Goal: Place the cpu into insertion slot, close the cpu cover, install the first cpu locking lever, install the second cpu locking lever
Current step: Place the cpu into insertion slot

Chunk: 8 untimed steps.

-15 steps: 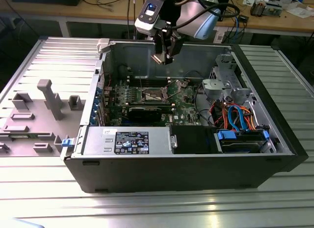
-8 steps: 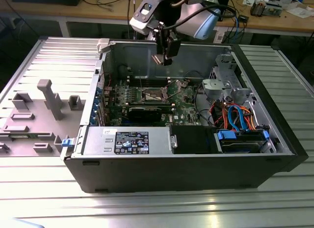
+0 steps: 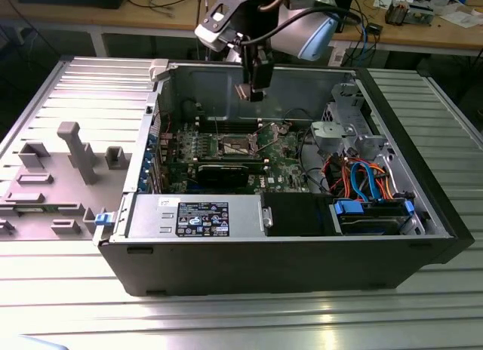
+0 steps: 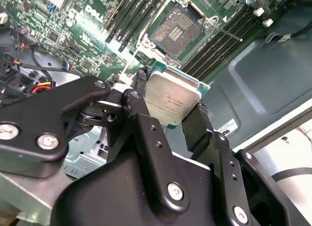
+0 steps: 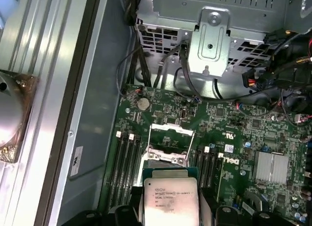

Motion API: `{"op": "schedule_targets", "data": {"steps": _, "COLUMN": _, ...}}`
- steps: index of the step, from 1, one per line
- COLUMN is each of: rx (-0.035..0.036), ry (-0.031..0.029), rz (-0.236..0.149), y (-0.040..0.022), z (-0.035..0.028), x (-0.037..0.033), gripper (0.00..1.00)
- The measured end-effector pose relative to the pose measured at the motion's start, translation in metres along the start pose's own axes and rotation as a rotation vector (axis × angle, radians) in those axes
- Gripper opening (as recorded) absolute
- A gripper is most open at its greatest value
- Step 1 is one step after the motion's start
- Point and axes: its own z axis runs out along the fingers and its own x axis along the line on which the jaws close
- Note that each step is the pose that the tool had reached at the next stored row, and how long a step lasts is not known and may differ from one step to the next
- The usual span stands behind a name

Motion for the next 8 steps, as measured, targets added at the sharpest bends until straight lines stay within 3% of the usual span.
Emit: {"op": "schedule_targets", "data": {"steps": 8, "rx": -0.0030, "ry": -0.0152, "rz": 0.150, "y": -0.0002, "z": 0.0028, "x": -0.0001, "gripper": 0.54}}
